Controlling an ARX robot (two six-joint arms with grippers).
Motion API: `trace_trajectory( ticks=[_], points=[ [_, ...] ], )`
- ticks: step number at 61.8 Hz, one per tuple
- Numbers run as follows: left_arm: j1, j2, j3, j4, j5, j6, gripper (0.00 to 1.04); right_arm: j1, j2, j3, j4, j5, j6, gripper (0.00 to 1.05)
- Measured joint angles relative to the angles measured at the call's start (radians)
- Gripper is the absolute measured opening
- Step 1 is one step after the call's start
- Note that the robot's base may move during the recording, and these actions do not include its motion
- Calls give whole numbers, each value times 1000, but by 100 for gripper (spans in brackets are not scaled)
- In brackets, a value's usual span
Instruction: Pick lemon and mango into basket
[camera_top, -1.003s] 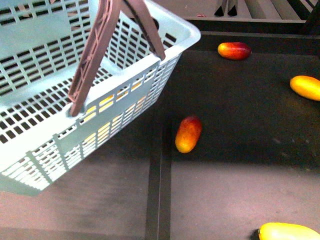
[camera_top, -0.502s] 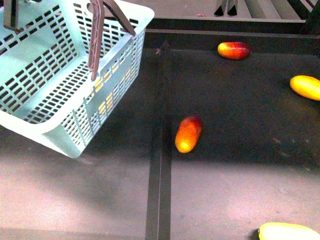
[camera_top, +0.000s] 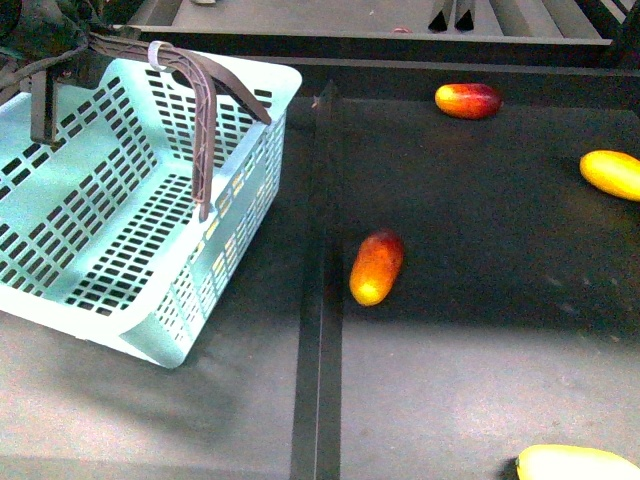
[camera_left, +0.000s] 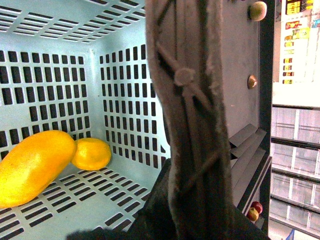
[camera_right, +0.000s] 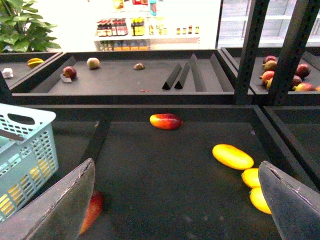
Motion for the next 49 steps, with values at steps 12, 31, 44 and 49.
trace_trajectory(
  ticks=[12,31,44,49],
  points=[
    [-2,-80,-31,-50,-50,-48,45,0,0,0,0,0,0,96],
    [8,-395,-262,-227,-172,-76,98,0,0,0,0,0,0,96],
    [-124,-615,-516,285,-143,511,74,0,-1,0,0,0,0,96],
    [-139,-710,-594,442,-113,919,59,0,-1,0,0,-2,0,96]
  ],
)
